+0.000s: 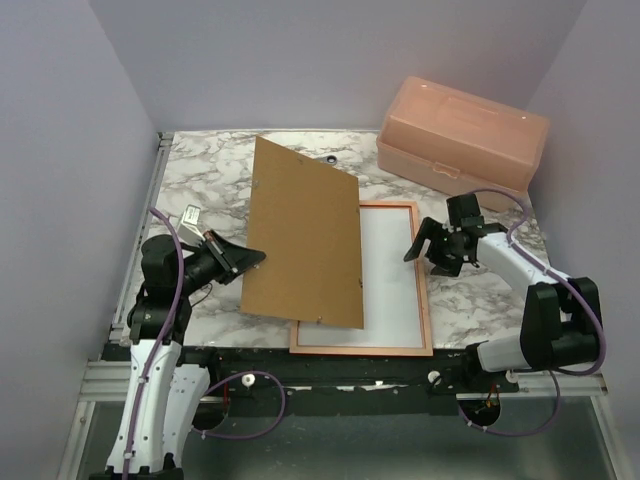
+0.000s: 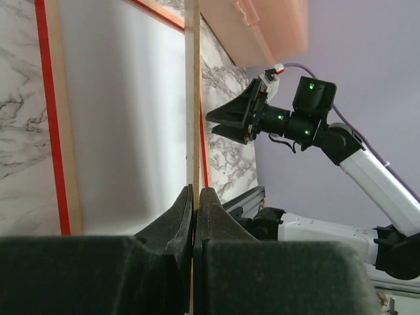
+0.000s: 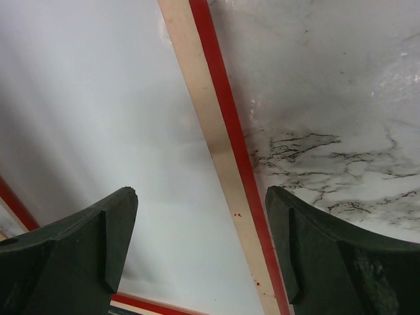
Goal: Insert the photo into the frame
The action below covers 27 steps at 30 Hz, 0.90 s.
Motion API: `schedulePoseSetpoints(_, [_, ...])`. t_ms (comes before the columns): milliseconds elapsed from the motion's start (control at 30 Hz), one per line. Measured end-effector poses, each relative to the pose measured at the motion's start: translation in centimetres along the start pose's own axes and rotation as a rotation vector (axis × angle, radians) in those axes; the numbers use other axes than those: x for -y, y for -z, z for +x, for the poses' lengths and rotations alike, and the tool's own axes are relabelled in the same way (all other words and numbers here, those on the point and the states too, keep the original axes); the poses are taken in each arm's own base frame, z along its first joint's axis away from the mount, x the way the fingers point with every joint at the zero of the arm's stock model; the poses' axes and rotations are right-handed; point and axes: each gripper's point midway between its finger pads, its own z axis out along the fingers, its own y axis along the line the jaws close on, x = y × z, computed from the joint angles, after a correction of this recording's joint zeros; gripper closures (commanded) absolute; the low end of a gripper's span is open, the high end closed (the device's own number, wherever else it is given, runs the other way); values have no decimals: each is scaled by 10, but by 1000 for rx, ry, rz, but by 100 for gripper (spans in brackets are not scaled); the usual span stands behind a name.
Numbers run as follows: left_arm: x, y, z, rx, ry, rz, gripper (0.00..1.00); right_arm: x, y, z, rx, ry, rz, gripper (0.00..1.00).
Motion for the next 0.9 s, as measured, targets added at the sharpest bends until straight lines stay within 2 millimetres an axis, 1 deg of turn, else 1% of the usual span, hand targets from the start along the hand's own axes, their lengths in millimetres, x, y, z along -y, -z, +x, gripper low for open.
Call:
schedulePoseSetpoints(133, [-18,-11,6,-5,50,7,100,3,-8,10,-43,-1,-8,13])
schedulePoseSetpoints(200, [-26,-16,9,-10,81,8,100,0,-13,16,-70,-3,-35,14])
schedulePoseSetpoints(300, [-34,-22,14,-14,108,21,100,-5,-18,26,-99,-13,-88,14])
schedulePoseSetpoints(400, [-37,-27,19,-28,126,37,100,-15,-22,29,-113,-25,-137,14])
schedulePoseSetpoints(567, [-33,-36,28,-69,126,68,100,-47,-29,40,-142,5,-212,14])
schedulePoseSetpoints(633, [-32,-38,30,-77,122,75,100,-56,-32,42,-150,13,-224,14])
schedulePoseSetpoints(767, [-33,-41,23,-44,110,79,100,-66,-37,35,-139,-6,-233,14])
schedulePoseSetpoints(900, [-38,-42,23,-24,110,68,100,-67,-39,32,-128,-14,-224,14])
